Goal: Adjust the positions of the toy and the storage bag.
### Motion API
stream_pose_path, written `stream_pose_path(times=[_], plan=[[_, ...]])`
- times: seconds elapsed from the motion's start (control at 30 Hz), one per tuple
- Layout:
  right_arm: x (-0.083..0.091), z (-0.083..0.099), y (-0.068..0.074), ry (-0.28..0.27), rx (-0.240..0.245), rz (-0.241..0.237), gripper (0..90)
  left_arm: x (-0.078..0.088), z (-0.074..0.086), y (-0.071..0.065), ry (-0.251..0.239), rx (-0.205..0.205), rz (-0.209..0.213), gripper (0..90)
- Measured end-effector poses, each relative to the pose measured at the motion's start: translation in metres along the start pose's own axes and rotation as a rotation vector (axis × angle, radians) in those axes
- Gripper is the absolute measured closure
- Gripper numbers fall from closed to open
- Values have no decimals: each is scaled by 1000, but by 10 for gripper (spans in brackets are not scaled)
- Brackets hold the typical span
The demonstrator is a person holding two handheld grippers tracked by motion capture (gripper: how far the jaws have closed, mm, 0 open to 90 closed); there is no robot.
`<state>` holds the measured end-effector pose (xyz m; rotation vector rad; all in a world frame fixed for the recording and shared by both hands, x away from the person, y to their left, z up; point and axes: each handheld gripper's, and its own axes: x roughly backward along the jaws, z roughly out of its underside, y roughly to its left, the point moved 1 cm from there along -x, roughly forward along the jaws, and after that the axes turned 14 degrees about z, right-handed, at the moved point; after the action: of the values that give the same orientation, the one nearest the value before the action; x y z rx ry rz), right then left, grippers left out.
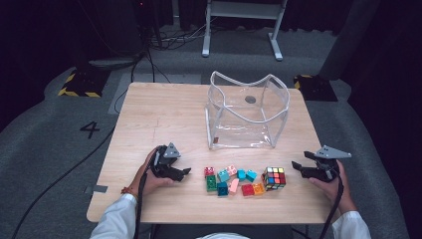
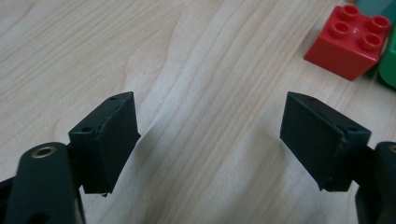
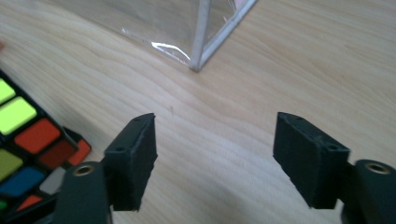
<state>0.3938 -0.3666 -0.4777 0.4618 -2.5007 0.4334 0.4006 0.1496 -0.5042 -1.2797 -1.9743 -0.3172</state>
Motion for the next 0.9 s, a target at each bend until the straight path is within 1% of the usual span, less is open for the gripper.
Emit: stream_pose_path(times=[0.03,0.07,0.1,0.13,0.17,0.2,0.23,0.27,0.3,0.33,0.37,0.4,0.43,0.47,0.5,0.53,0.57,0.63,0.67,0.7,0.73,0.77,0.8,0.83,0.87,0.9], plan=[[-1,-3,-1,-12,2,-8,334,-2,-2,1,5,12,24,201],[-2,-7,-1,-19,5,-21,337,-3,-5,2,-12,6,18,211],[-3,-11,0,-23,7,-24,345,-3,-5,2,-12,6,18,227],[-4,-14,0,-34,17,-21,358,-4,-10,2,-38,4,24,234],[-5,-18,0,-43,19,-15,368,-4,-10,2,-38,4,24,233],[-6,-22,1,-46,25,-18,368,-6,-17,3,-49,-13,20,233],[-8,-26,1,-40,39,-19,368,-7,-20,4,-51,-12,30,234],[-10,-30,2,-38,48,-15,372,-7,-20,4,-51,-12,30,234],[-11,-34,4,-43,59,-6,377,-9,-23,4,-56,-8,39,235],[-13,-38,5,-47,63,-7,377,-12,-29,4,-58,-19,25,238],[-13,-38,5,-47,63,-7,377,-12,-29,4,-58,-19,25,238],[-15,-42,5,-52,70,-13,379,-15,-33,5,-65,-14,45,238],[-16,-47,6,-66,62,-19,389,-16,-36,6,-69,-12,46,239],[-19,-54,7,-74,66,-18,396,-17,-38,7,-75,-10,49,245],[-20,-58,8,-76,77,-10,407,-19,-43,8,-103,-9,29,246],[-22,-62,9,-83,79,-3,417,-20,-46,9,-103,-5,36,248],[-23,-65,10,-85,81,-9,419,-23,-49,11,-99,-1,59,247],[-27,-70,11,-84,70,-10,428,-25,-55,12,-101,-20,38,250],[-29,-73,11,-83,71,-7,435,-27,-57,12,-111,-14,41,256],[-30,-75,12,-87,76,0,442,-29,-60,12,-112,-16,42,264],[-32,-77,13,-80,80,-3,443,-29,-60,12,-112,-16,42,271],[-32,-77,13,-80,80,-3,443,-30,-63,14,-111,-11,55,271],[-34,-81,15,-74,83,-4,452,-33,-69,15,-122,-7,50,272],[-36,-82,15,-78,84,5,466,-35,-72,16,-129,-8,46,273],[-37,-84,16,-76,79,8,477,-35,-72,16,-129,-8,46,280],[-37,-85,16,-73,75,14,479,-39,-78,16,-130,-7,45,287]])
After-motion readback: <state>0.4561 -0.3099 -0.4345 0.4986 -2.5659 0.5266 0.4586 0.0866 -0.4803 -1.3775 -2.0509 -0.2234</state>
